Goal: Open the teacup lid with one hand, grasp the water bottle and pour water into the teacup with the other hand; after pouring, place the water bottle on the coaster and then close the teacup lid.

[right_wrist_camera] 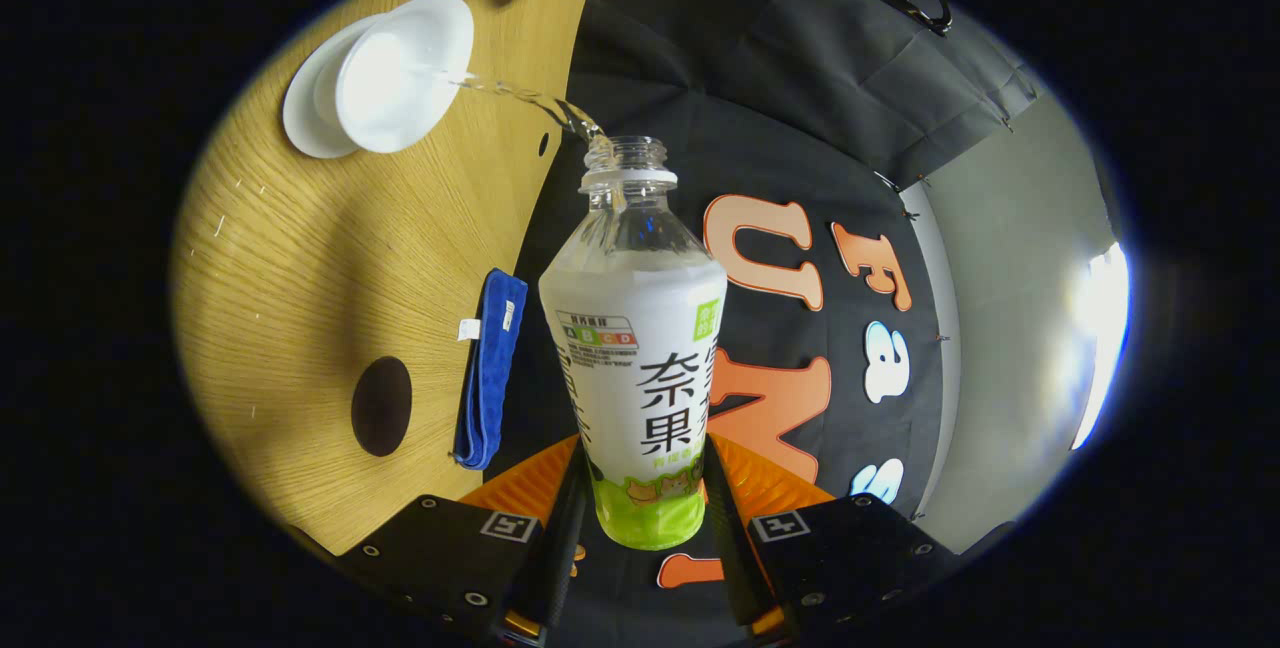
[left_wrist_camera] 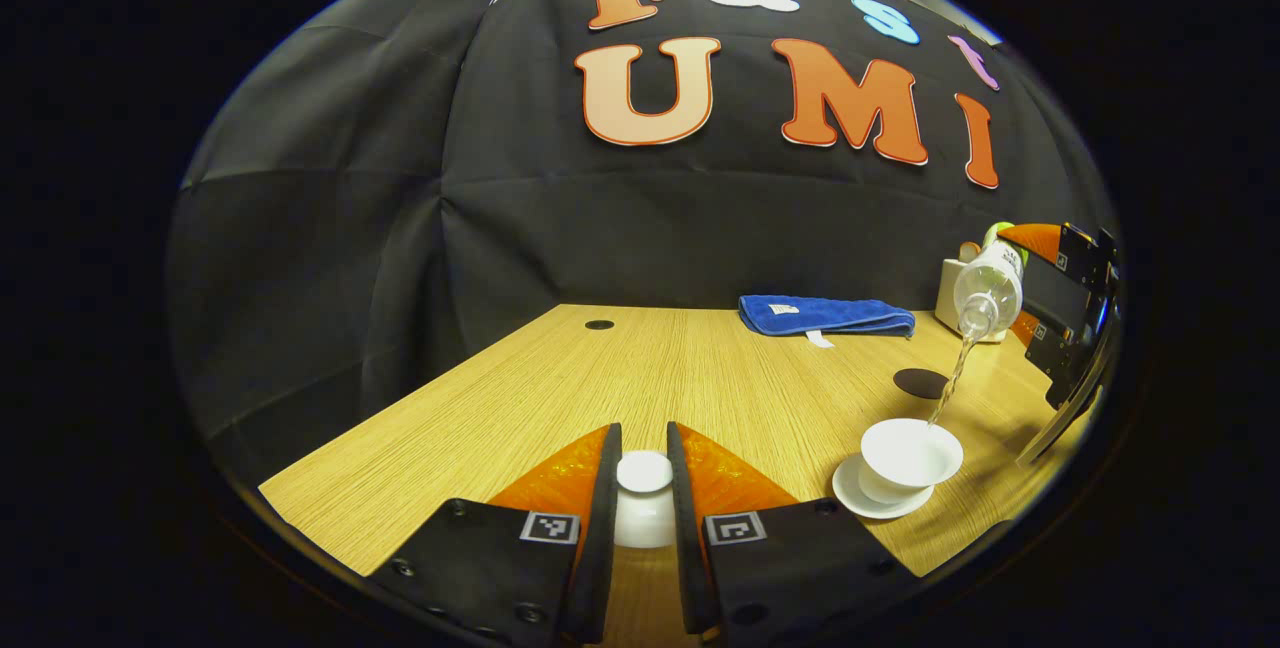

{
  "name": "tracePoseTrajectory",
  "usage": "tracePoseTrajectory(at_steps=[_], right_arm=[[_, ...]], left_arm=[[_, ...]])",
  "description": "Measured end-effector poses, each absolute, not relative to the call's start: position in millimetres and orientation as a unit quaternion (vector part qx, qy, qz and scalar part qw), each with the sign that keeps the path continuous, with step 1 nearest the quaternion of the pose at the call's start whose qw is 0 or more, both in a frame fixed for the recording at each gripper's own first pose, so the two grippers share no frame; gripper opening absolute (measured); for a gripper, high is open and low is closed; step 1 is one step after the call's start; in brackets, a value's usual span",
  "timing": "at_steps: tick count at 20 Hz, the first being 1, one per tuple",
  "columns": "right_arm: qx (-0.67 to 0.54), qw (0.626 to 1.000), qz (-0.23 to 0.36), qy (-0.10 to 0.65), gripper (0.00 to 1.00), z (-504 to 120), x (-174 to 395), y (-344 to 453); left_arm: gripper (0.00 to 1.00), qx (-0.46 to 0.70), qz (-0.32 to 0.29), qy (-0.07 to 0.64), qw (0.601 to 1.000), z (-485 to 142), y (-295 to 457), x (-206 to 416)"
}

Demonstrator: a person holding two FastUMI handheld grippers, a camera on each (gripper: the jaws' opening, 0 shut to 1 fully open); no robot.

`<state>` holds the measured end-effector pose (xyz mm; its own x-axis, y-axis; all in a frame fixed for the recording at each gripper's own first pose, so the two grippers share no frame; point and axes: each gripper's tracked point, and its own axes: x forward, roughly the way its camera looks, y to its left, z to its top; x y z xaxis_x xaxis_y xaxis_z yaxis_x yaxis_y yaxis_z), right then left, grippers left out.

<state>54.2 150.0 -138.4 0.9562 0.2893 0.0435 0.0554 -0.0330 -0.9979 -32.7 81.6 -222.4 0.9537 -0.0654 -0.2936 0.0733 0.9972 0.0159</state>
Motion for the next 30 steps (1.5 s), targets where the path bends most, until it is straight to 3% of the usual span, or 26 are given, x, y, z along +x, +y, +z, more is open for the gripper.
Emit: tracePoseTrajectory(at_steps=[30], right_arm=[[-0.768,0.594,0.082,-0.227,0.60,-131.2,31.3,188.2]], left_arm=[[0.32,0.033,-0.044,0.144,0.988,-218.0,75.7,-39.4]])
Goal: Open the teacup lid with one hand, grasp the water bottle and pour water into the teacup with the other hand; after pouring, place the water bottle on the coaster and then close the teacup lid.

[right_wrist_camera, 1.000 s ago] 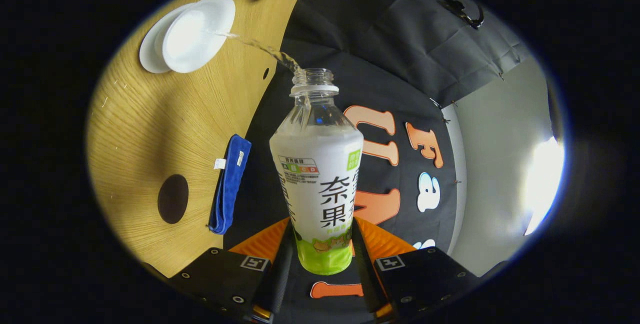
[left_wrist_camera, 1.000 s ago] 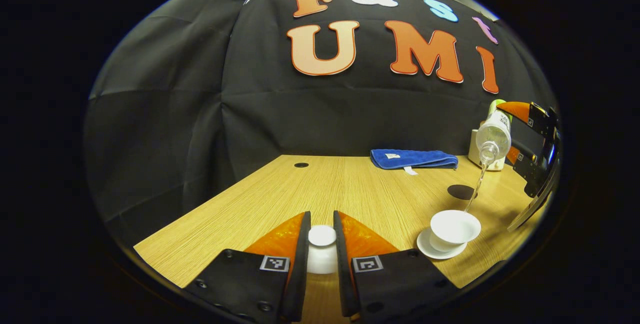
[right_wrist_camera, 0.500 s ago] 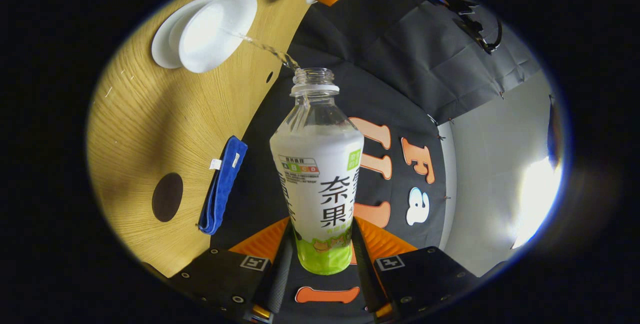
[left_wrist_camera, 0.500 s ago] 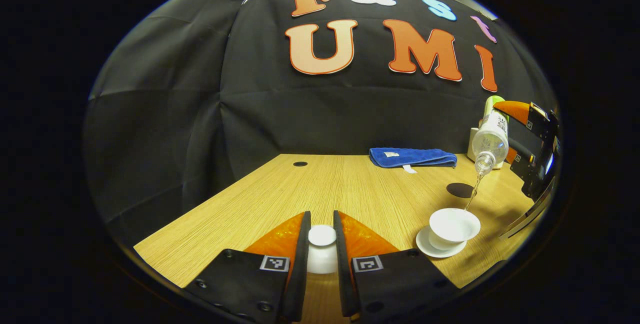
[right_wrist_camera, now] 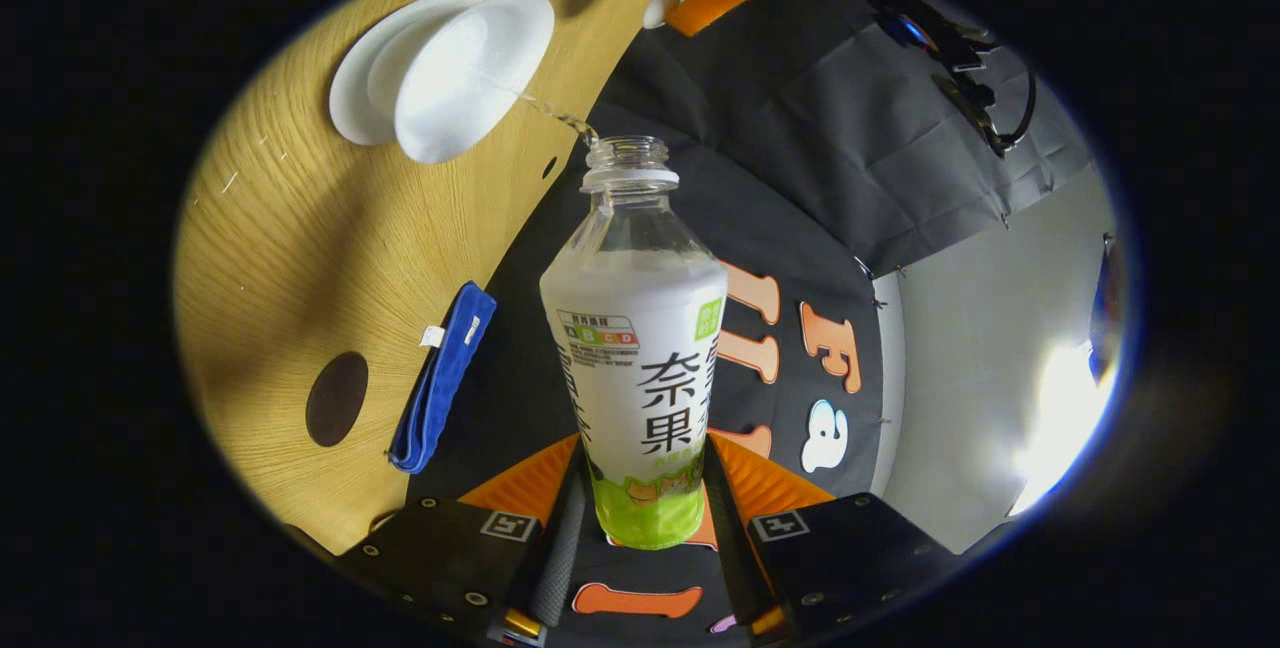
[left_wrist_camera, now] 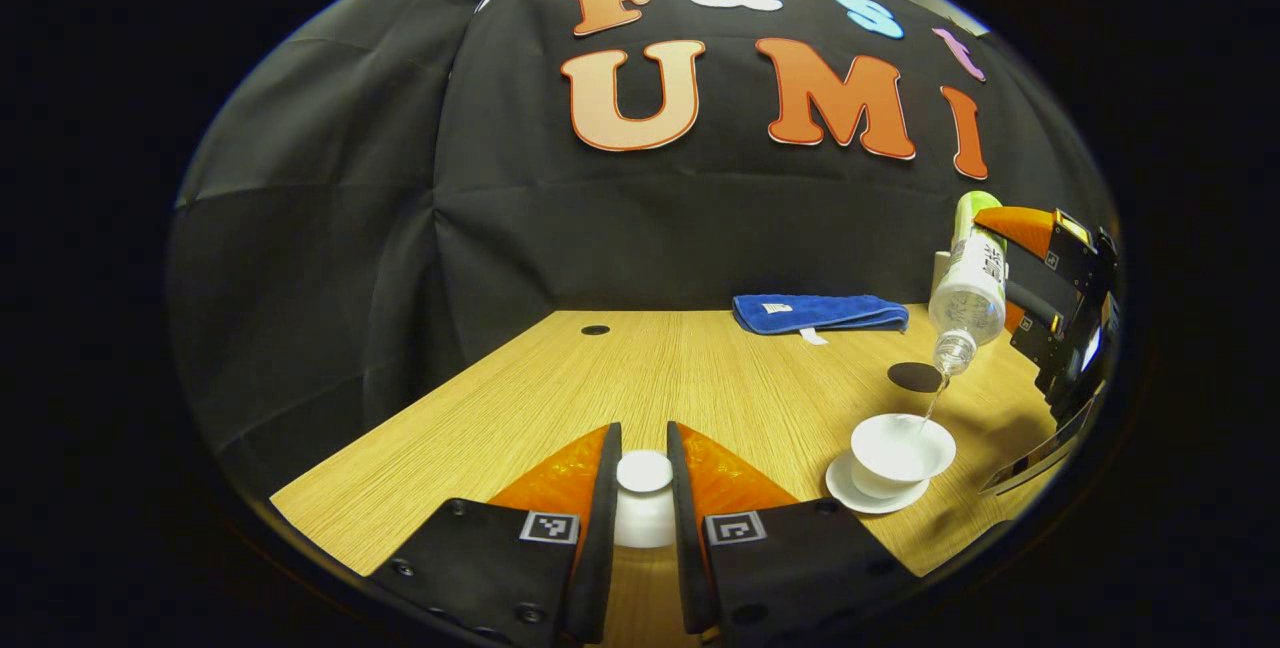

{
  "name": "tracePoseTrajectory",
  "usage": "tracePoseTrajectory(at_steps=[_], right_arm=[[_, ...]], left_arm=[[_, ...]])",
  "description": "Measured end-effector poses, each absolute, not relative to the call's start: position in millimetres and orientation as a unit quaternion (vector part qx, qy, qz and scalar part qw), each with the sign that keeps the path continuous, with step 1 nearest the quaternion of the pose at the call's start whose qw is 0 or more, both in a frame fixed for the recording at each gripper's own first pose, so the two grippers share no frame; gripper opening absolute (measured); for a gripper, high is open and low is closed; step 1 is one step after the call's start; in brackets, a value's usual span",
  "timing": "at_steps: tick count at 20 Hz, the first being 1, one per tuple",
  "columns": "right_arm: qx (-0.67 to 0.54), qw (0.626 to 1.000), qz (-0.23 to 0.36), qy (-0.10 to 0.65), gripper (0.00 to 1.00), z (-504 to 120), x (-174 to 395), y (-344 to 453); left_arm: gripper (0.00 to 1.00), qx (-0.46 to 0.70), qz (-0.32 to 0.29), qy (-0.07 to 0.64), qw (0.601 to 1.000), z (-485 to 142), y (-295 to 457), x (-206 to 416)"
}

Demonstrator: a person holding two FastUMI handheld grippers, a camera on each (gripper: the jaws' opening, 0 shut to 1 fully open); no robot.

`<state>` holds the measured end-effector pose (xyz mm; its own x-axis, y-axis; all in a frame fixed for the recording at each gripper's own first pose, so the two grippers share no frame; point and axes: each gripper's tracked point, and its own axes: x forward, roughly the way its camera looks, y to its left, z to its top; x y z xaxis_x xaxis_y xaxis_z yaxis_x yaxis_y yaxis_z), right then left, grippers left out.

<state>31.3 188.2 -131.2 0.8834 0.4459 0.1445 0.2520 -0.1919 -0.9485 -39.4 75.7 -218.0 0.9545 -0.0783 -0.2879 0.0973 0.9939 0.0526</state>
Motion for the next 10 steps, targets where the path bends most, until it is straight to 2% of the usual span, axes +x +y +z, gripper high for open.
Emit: tracePoseTrajectory(at_steps=[1,2,3,5,6,10], right_arm=[[-0.769,0.589,0.081,-0.232,0.63,-130.6,31.6,187.2],[-0.772,0.585,0.080,-0.237,0.60,-130.2,32.3,188.8],[-0.774,0.580,0.081,-0.241,0.63,-130.6,32.9,189.0],[-0.779,0.568,0.083,-0.253,0.60,-131.1,29.9,192.7],[-0.781,0.564,0.081,-0.258,0.63,-130.7,28.5,192.9],[-0.782,0.559,0.078,-0.264,0.63,-129.3,29.3,193.7]], left_arm=[[0.31,0.032,-0.045,0.145,0.988,-218.0,75.1,-39.5],[0.31,0.033,-0.045,0.144,0.988,-218.2,75.0,-39.4],[0.32,0.032,-0.045,0.144,0.988,-217.5,74.7,-39.0],[0.31,0.033,-0.045,0.143,0.988,-217.5,74.8,-40.2],[0.32,0.034,-0.044,0.143,0.988,-217.3,74.8,-40.9],[0.32,0.033,-0.045,0.143,0.988,-216.5,75.4,-42.0]])
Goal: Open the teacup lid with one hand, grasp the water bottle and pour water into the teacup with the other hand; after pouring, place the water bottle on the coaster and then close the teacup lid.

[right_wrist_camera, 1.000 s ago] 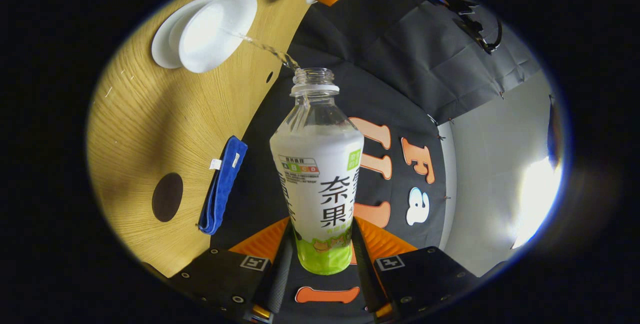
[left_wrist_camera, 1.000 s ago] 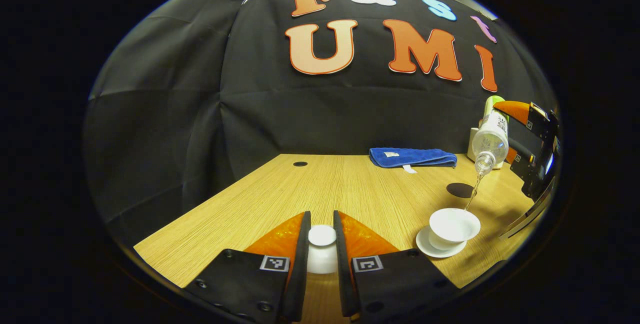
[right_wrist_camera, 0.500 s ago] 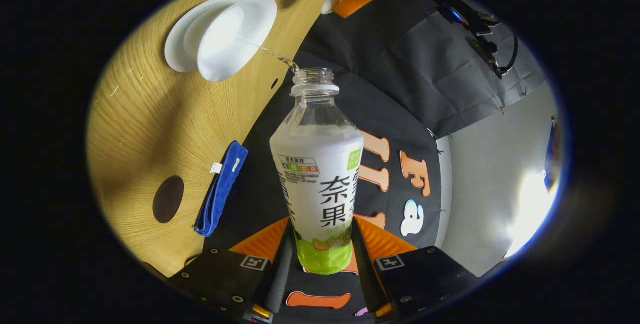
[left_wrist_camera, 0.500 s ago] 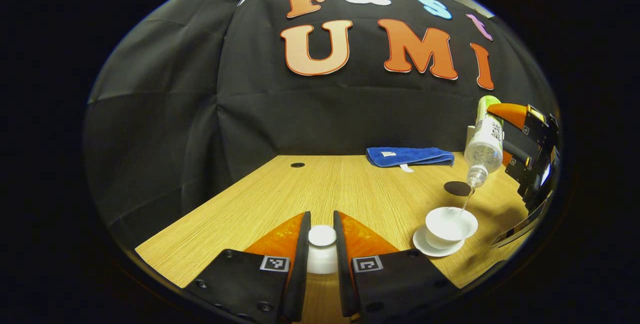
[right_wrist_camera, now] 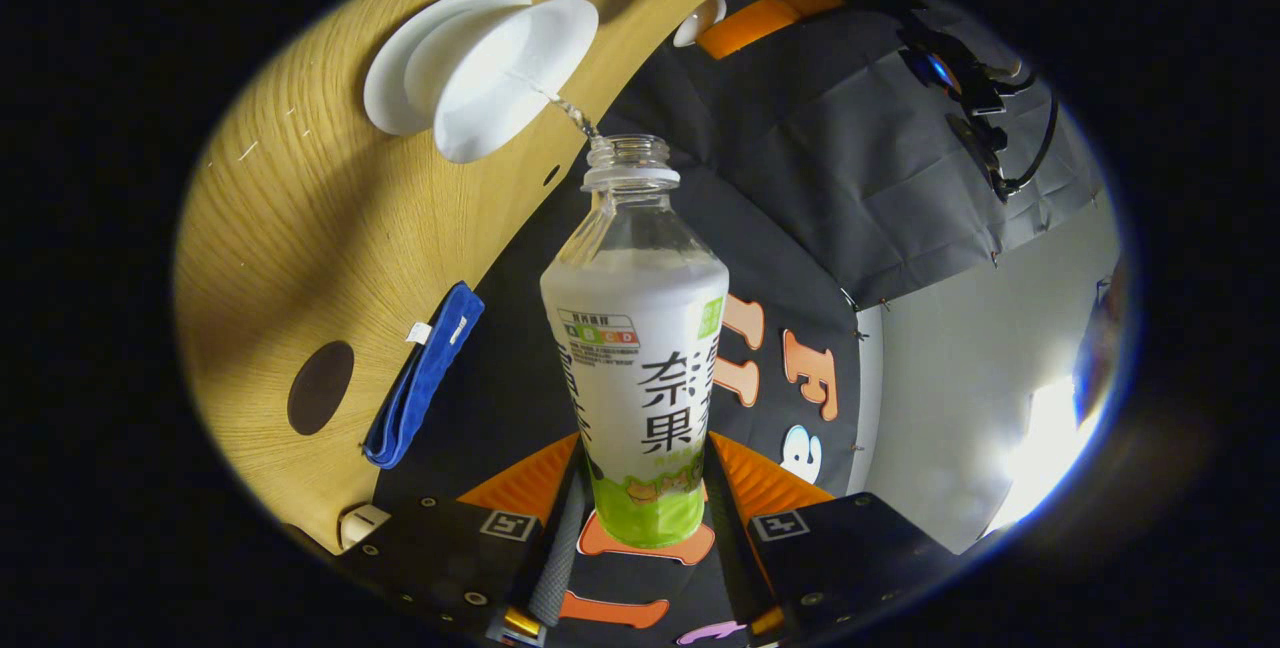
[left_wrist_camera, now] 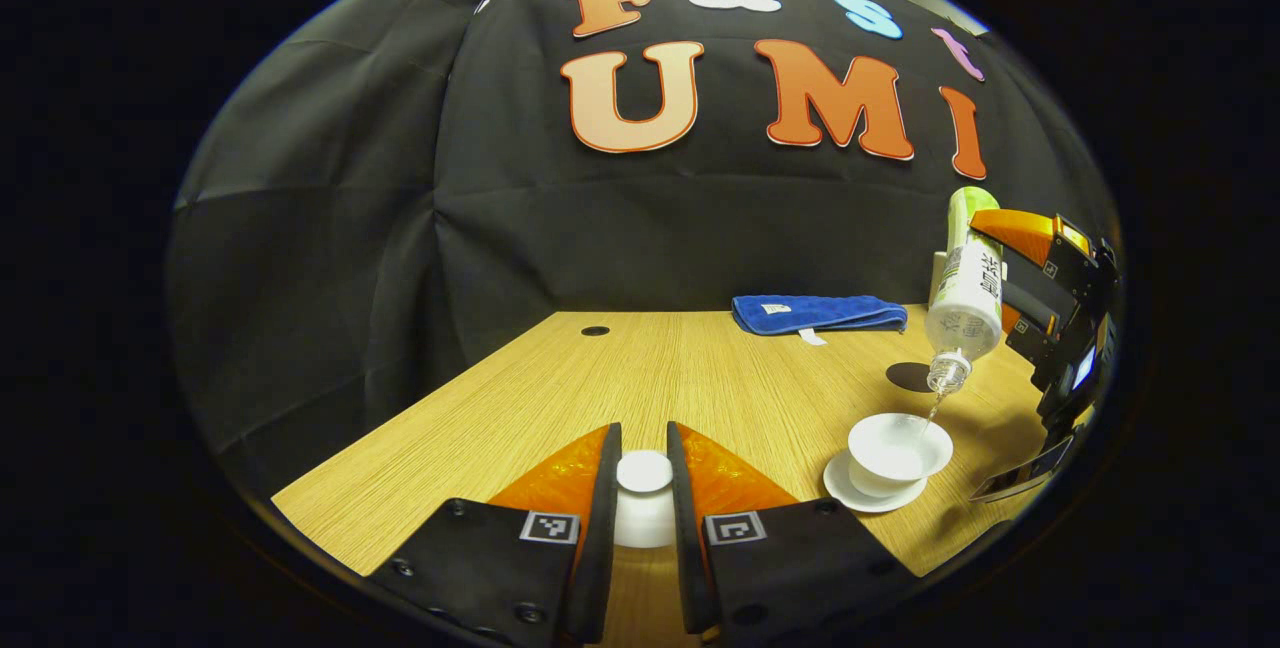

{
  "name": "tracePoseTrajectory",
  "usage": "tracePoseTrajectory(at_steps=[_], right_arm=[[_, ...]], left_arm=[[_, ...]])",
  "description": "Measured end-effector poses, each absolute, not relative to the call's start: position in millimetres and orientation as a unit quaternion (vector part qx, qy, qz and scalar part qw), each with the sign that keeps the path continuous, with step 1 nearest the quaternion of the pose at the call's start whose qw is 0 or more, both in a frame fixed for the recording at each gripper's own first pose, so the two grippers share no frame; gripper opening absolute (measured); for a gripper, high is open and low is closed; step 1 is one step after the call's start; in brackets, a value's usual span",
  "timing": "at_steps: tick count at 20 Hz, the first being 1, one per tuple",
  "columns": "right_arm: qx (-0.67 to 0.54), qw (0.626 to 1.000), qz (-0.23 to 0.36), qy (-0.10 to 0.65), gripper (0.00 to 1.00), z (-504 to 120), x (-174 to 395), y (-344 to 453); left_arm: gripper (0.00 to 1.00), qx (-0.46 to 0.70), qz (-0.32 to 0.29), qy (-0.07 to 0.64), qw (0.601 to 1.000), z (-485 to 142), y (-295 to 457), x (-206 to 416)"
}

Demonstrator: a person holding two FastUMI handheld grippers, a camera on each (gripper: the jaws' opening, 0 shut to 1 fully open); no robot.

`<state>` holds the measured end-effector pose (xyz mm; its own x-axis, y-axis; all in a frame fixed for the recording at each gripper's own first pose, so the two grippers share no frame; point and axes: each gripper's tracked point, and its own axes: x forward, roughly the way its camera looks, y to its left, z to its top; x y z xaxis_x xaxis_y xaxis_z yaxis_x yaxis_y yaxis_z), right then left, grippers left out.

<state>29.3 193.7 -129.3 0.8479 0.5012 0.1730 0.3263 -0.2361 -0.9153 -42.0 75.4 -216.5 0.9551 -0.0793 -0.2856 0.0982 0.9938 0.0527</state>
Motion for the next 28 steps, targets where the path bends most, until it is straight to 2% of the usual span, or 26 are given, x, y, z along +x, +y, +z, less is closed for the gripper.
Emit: tracePoseTrajectory(at_steps=[4,5,6,10,13,17,21,28], right_arm=[[-0.780,0.558,0.084,-0.270,0.63,-132.8,27.3,196.5],[-0.781,0.557,0.084,-0.270,0.60,-133.3,26.7,197.0],[-0.780,0.557,0.085,-0.271,0.66,-133.8,26.4,196.1],[-0.776,0.563,0.087,-0.270,0.63,-132.0,26.0,196.6],[-0.767,0.580,0.095,-0.259,0.63,-136.9,26.4,194.8],[-0.718,0.652,0.126,-0.208,0.65,-155.7,27.7,186.8],[-0.653,0.723,0.154,-0.164,0.63,-172.2,23.9,185.2],[-0.517,0.833,0.170,-0.100,0.64,-172.8,31.6,175.4]], left_arm=[[0.31,0.034,-0.045,0.139,0.989,-214.1,75.8,-42.0],[0.31,0.034,-0.047,0.140,0.989,-213.9,75.3,-42.3],[0.31,0.033,-0.048,0.139,0.989,-214.0,74.5,-42.6],[0.31,0.032,-0.048,0.137,0.989,-211.5,73.2,-42.9],[0.31,0.031,-0.052,0.131,0.989,-206.9,69.6,-41.8],[0.32,0.029,-0.052,0.128,0.990,-205.1,68.4,-42.0],[0.31,0.025,-0.056,0.127,0.990,-202.1,62.5,-43.3],[0.31,0.015,-0.070,0.132,0.989,-207.7,44.8,-45.3]])
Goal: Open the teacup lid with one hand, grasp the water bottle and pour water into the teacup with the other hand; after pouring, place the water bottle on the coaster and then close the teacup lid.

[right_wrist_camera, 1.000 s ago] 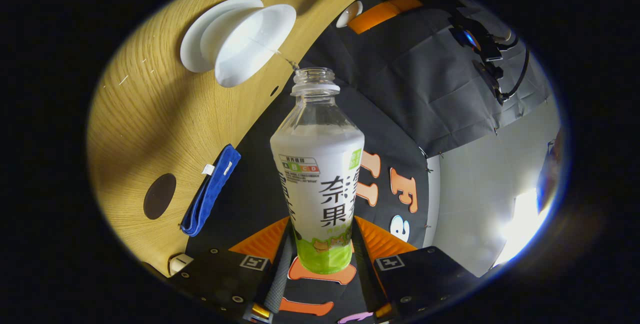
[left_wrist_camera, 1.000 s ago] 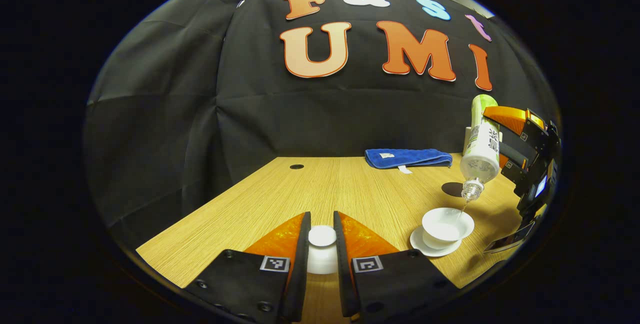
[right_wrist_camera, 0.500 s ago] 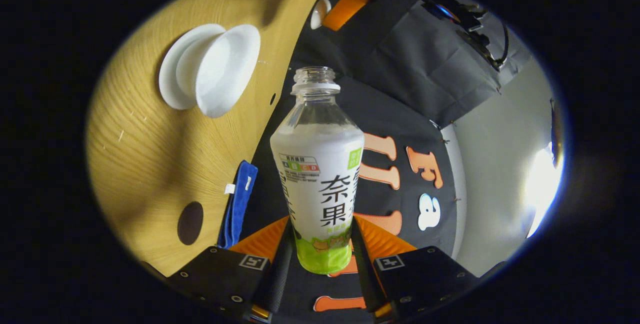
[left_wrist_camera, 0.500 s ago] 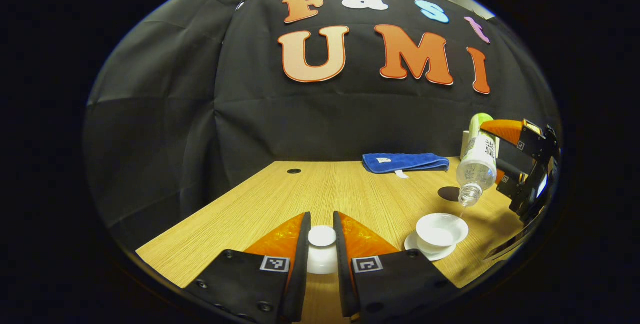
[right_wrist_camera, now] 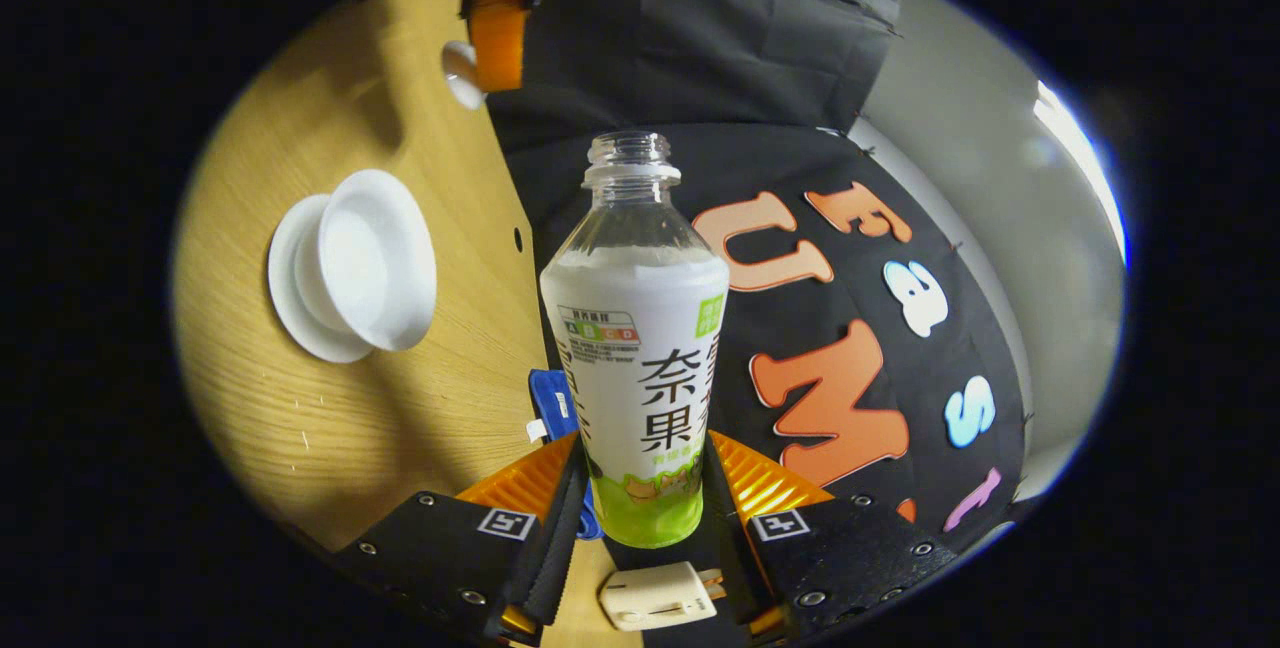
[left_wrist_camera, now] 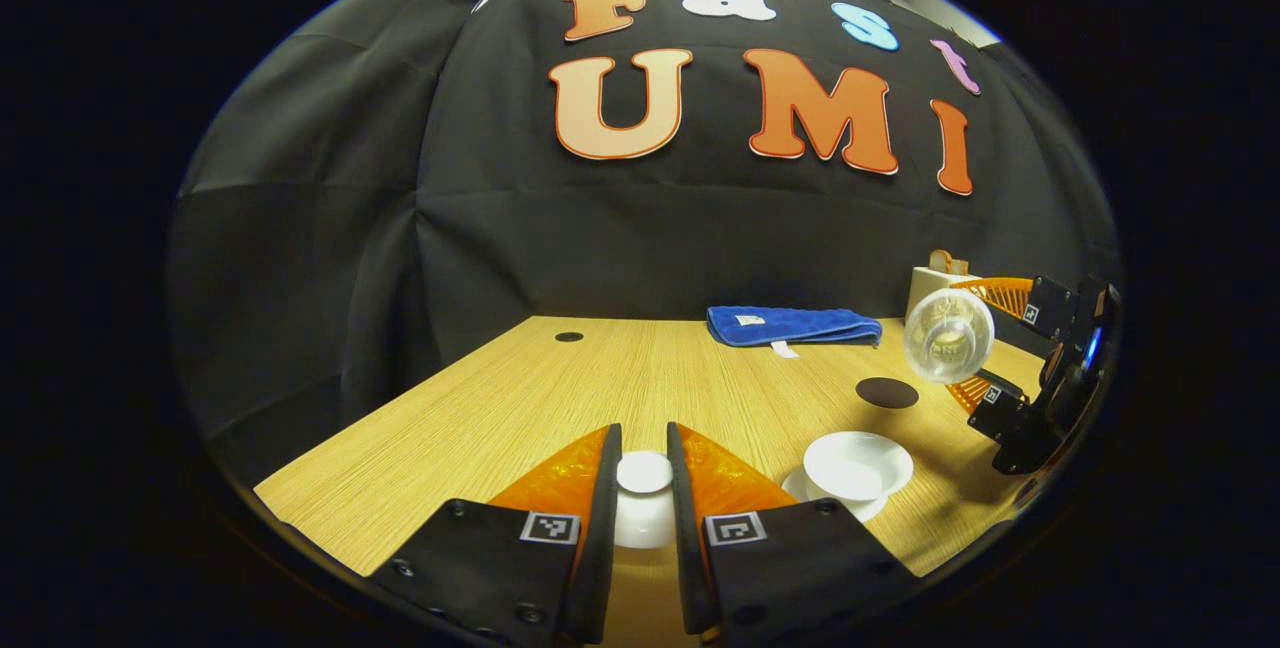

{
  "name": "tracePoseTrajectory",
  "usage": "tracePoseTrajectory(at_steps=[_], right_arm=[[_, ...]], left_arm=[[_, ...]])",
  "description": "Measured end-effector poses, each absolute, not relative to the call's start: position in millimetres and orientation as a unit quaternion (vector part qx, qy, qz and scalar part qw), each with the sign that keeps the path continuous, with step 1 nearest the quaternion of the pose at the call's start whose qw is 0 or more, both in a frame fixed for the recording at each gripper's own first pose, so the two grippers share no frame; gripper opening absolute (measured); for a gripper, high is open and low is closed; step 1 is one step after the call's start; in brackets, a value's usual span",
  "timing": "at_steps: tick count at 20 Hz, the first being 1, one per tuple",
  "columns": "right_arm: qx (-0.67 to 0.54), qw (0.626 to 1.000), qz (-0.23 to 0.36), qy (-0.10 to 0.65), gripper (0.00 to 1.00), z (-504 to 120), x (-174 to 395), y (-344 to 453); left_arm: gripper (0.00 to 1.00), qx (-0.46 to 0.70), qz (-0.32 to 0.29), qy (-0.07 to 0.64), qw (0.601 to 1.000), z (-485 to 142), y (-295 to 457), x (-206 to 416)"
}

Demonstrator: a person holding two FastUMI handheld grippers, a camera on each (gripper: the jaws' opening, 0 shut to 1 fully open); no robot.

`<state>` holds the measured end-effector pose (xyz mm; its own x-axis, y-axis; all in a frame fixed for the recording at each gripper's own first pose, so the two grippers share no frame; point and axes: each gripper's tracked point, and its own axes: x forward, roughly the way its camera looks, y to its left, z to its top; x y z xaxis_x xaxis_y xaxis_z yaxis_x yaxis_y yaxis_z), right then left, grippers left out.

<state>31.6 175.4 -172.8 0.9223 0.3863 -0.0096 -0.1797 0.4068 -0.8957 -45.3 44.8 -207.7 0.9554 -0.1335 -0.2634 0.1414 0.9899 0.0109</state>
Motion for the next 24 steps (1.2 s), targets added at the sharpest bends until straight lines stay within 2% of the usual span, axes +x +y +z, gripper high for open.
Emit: tracePoseTrajectory(at_steps=[4,9,14,19,24], right_arm=[[-0.478,0.861,0.150,-0.086,0.64,-175.9,34.0,165.8],[-0.369,0.921,0.119,-0.047,0.64,-166.5,48.7,136.9],[-0.257,0.962,0.093,-0.008,0.64,-157.4,71.3,107.4],[-0.146,0.984,0.095,0.049,0.64,-159.5,95.3,83.3],[-0.090,0.991,0.082,0.060,0.64,-166.6,109.7,79.3]], left_arm=[[0.31,0.023,-0.073,0.128,0.989,-203.8,36.6,-48.3],[0.32,0.022,-0.076,0.122,0.989,-198.3,28.3,-53.0],[0.32,0.017,-0.077,0.110,0.991,-187.6,21.9,-52.6],[0.32,0.026,-0.073,0.108,0.991,-186.3,23.5,-55.6],[0.31,0.023,-0.067,0.112,0.991,-188.3,25.7,-56.8]])
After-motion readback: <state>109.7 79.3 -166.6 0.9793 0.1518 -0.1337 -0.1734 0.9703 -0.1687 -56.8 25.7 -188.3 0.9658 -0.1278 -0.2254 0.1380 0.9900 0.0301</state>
